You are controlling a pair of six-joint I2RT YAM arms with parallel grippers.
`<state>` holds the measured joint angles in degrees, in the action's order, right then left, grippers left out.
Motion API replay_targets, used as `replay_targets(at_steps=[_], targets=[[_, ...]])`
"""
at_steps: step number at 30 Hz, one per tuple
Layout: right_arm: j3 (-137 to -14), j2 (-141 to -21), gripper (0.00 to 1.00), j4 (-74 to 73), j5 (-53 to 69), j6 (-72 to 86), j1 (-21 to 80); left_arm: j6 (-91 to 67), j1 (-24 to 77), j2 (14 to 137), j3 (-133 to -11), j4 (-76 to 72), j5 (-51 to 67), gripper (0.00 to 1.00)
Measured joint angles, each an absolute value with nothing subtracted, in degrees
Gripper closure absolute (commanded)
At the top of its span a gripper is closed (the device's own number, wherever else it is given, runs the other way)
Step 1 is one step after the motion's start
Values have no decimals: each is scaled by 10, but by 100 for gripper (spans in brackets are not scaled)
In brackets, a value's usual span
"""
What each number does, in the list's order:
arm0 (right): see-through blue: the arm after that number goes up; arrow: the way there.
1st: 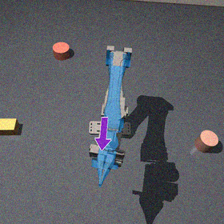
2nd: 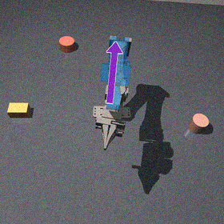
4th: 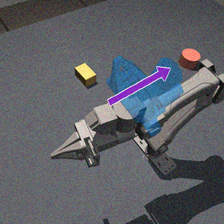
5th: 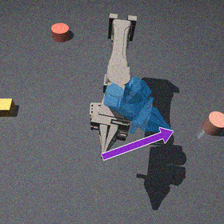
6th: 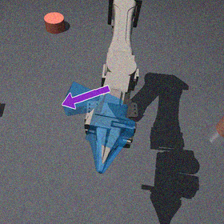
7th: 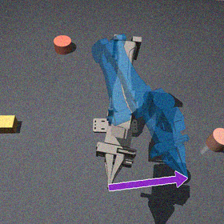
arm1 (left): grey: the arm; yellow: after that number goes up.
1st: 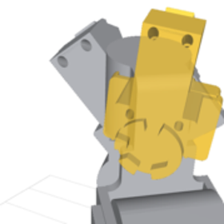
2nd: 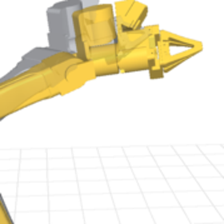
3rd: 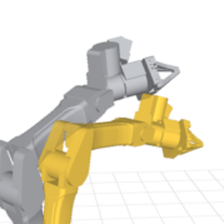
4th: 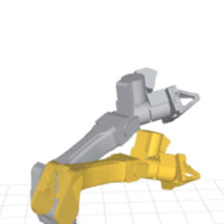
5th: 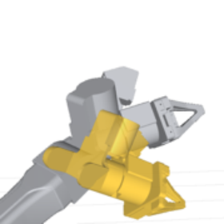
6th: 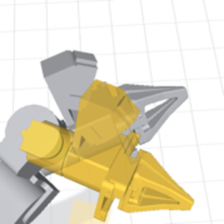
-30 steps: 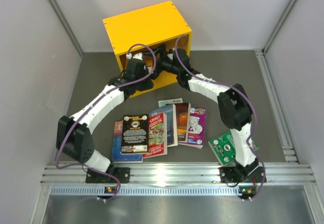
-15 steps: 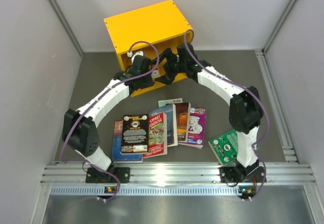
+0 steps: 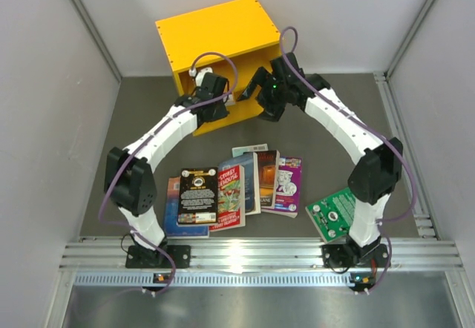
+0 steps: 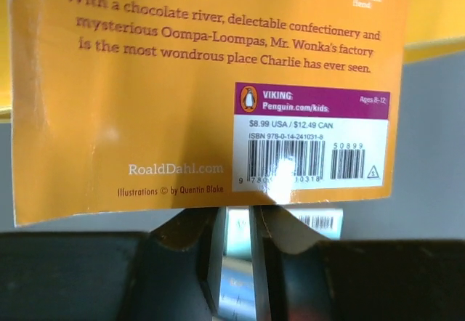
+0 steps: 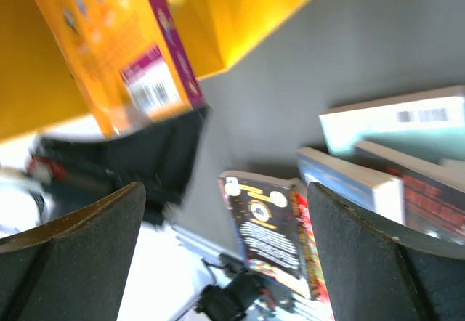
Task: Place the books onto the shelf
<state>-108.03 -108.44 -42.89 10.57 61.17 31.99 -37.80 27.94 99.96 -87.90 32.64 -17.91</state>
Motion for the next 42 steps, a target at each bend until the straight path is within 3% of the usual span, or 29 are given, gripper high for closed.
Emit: replay_targets(at_steps=[6, 12, 14, 18, 21, 26, 42], targets=[[-1053, -1037, 9, -441, 71, 580, 315, -377, 278, 1067, -966, 361, -208, 74], [-951, -965, 34, -369, 52, 574, 315, -379, 276, 1059, -968, 368, -184, 68], [-899, -939, 39, -315, 55, 584, 315, -382, 276, 1031, -947, 372, -174, 66], [-865, -937, 58, -221, 56, 606, 319, -387, 277, 936, -944, 369, -174, 62], [-873, -955, 59, -161, 47, 625, 323, -390, 276, 842, -961, 376, -178, 57], [-925, -1015, 59, -115, 16, 648, 330, -397, 276, 709, -973, 412, -202, 31], [-1094, -1221, 61, -78, -94, 697, 358, -456, 276, 488, -875, 702, -235, 30]])
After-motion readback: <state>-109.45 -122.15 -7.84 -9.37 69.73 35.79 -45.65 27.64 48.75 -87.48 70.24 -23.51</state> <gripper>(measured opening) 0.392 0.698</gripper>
